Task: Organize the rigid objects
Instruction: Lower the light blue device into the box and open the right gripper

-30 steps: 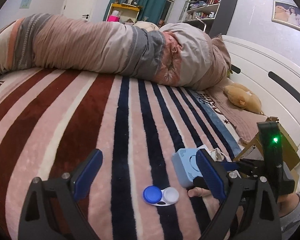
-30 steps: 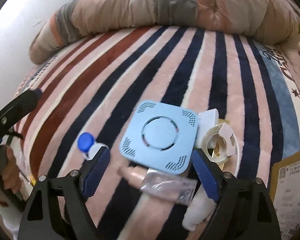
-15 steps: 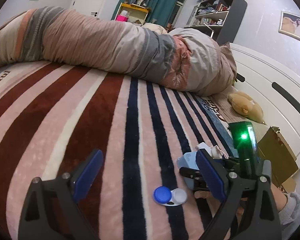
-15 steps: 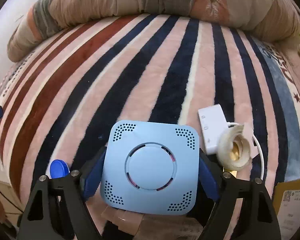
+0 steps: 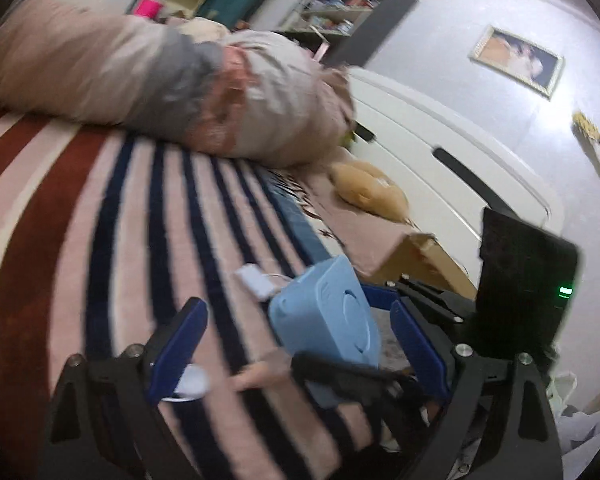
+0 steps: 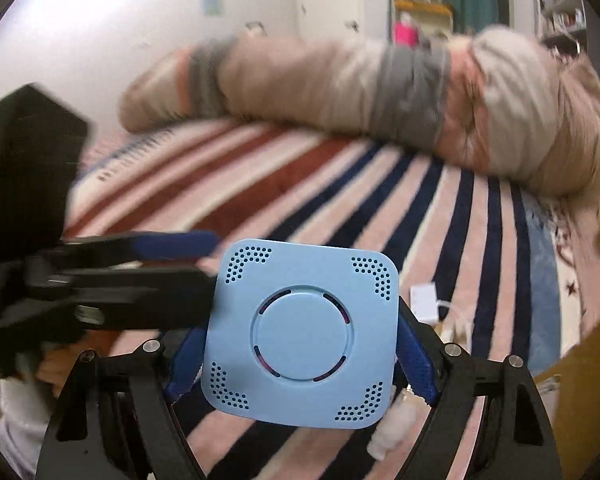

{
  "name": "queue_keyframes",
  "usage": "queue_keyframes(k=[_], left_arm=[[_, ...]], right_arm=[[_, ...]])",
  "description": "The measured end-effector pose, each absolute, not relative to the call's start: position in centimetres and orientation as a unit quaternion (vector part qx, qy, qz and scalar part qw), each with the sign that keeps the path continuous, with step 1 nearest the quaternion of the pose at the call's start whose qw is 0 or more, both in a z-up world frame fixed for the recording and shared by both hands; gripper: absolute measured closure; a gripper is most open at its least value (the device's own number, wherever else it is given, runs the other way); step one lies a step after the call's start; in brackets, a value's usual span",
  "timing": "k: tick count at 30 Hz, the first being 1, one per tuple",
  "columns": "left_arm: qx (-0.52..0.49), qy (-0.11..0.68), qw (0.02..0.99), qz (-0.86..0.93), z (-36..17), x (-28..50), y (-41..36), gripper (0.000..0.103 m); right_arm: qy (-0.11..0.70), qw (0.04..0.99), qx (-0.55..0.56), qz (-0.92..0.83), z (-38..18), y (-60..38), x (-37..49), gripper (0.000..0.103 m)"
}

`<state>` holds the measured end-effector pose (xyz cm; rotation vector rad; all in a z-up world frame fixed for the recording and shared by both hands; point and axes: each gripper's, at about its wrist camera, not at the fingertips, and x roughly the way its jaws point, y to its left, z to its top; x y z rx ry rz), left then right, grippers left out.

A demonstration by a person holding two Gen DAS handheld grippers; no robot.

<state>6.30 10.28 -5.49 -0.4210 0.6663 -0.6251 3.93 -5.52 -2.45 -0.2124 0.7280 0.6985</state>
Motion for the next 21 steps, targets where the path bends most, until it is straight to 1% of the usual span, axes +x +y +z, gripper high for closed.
queue_keyframes(k=[1, 3, 4, 5, 8, 11, 15, 21], left_arm=[[-0.188, 0.318, 0.876, -0.310, -4.5, 6.0, 8.9, 0.027], [-0.164, 0.315, 0.875, -0.328, -2.5, 5.4, 6.2, 0.041], [-0.147, 0.316, 0.877, -0.331, -1.4, 5.1, 4.2, 0.046], [-0.139, 0.318, 0.877, -0.333, -0.5, 5.1, 2.9, 0.056], [-0.110, 0.313, 0.875, -0.353, 1.9, 4.6, -1.4, 0.065], [-0.062, 0.308, 0.876, -0.365, 3.7, 3.9, -6.2, 0.069], [-0.003, 0.313, 0.867, -0.388, 5.0, 3.9, -12.9, 0.069], [0.046, 0.359, 0.834, -0.417, 3.3, 5.8, -20.7, 0.069]], right_arm=[[0.336, 0.872, -0.098, 0.342, -1.7, -6.1, 3.3, 0.023], [0.306, 0.880, -0.095, 0.351, 0.0, -7.4, 1.9, 0.023], [0.291, 0.885, -0.092, 0.352, 0.8, -8.4, 1.1, 0.023], [0.280, 0.889, -0.089, 0.352, 1.4, -9.3, 0.6, 0.023], [0.247, 0.908, -0.085, 0.328, 3.0, -12.9, -1.1, 0.023], [0.230, 0.922, -0.073, 0.301, 4.0, -17.2, -1.8, 0.024], [0.225, 0.936, -0.043, 0.268, 4.6, -23.3, -2.3, 0.024], [0.270, 0.936, -0.001, 0.224, 3.1, -31.1, -1.8, 0.024]])
